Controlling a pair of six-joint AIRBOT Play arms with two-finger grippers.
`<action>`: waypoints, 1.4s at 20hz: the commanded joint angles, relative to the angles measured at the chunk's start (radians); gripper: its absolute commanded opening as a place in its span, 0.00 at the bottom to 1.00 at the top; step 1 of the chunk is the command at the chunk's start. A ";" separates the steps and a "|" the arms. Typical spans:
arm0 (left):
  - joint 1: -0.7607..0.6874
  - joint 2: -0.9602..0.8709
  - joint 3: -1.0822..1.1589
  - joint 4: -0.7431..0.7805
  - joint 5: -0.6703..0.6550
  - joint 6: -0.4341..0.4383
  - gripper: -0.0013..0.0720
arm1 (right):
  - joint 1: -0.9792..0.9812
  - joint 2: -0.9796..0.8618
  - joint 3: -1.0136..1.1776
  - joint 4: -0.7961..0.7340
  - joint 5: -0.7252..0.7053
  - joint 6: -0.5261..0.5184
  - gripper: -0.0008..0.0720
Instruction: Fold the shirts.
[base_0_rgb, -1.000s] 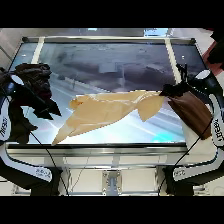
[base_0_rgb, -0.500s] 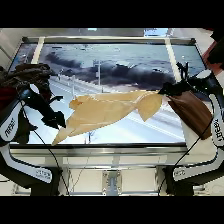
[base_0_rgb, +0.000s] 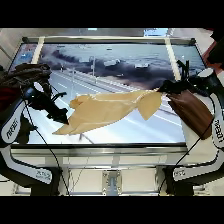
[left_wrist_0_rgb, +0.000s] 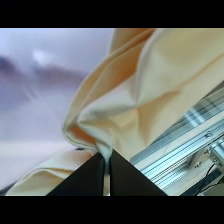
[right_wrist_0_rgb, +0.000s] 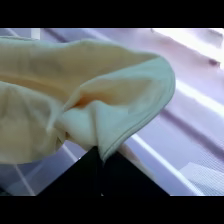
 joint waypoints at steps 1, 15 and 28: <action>-0.001 0.074 0.124 -0.157 0.007 -0.037 0.03 | 0.000 0.069 0.079 0.011 0.019 -0.023 0.05; -0.001 0.641 0.769 -0.119 0.120 -0.212 0.03 | 0.000 0.882 0.258 -0.158 -0.142 -0.025 0.05; -0.204 -0.170 0.606 0.071 0.330 -0.306 0.10 | 0.061 0.105 -0.056 -0.074 -0.226 0.027 0.36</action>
